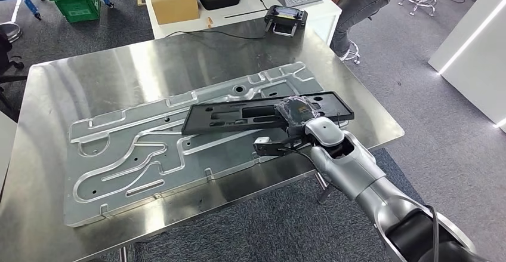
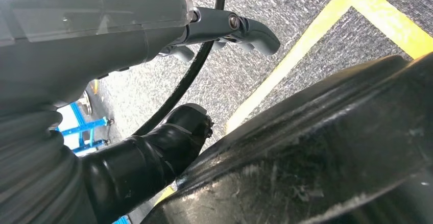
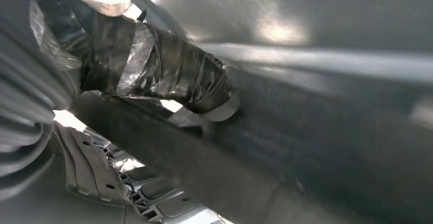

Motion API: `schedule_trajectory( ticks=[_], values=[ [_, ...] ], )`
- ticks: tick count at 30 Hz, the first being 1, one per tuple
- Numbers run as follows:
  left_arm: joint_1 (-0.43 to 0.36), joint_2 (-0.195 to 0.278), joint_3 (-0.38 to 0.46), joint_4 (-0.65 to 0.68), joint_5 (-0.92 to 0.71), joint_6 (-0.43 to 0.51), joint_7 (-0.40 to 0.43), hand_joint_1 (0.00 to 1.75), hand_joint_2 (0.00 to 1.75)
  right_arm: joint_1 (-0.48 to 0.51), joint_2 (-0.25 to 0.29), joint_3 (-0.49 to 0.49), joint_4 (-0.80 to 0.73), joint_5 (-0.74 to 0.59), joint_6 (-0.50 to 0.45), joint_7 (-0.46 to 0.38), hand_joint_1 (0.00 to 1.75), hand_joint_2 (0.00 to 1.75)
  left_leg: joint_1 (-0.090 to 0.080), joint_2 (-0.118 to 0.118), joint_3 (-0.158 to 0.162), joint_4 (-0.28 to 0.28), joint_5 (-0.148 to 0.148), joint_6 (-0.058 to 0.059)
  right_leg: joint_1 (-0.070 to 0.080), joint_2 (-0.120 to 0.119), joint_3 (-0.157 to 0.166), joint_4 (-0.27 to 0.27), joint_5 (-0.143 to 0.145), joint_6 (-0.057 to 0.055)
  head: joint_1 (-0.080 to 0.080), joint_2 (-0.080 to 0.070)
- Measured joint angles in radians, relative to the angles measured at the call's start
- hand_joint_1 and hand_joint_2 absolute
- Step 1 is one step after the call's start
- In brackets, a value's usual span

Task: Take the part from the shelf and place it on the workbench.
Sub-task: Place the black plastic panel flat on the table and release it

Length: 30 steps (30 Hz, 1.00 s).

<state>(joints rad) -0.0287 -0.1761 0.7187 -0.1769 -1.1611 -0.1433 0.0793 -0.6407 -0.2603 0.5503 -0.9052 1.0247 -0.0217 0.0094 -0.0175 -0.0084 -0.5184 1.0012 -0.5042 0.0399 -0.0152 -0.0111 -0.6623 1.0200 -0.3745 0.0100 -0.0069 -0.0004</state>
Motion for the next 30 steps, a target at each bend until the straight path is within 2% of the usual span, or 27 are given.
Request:
schedule_trajectory(
  ticks=[7, 22, 30],
  values=[
    [0.0, 0.0, 0.0, 0.0, -0.001, 0.0, 0.0, 0.0, 1.75, -0.054, 0.034, -0.002, 0.135, 0.005, -0.014, -0.002, 1.75, 1.75, 0.0, 0.0, 0.001, 0.0, -0.001, 0.0, 0.0, 0.001, 0.0, 0.0, -0.001, 0.0, 0.0, 0.0],
    [0.0, 0.0, 0.0, 0.0, -0.002, 0.0, 0.0, 0.0, 1.75, -0.086, 0.054, -0.002, 0.205, 0.015, -0.019, 0.006, 1.75, 1.75, 0.0, 0.0, 0.002, 0.0, -0.001, 0.0, 0.0, 0.001, 0.002, 0.0, -0.001, 0.0, 0.0, 0.0],
    [0.0, 0.0, 0.0, 0.0, -0.001, 0.001, 0.006, 0.0, 1.75, -0.125, 0.09, -0.002, 0.309, 0.104, -0.115, 0.047, 1.75, 1.75, 0.0, 0.0, 0.002, 0.0, -0.001, 0.0, 0.0, 0.0, 0.002, 0.0, -0.001, 0.0, 0.0, 0.0]
  ],
)
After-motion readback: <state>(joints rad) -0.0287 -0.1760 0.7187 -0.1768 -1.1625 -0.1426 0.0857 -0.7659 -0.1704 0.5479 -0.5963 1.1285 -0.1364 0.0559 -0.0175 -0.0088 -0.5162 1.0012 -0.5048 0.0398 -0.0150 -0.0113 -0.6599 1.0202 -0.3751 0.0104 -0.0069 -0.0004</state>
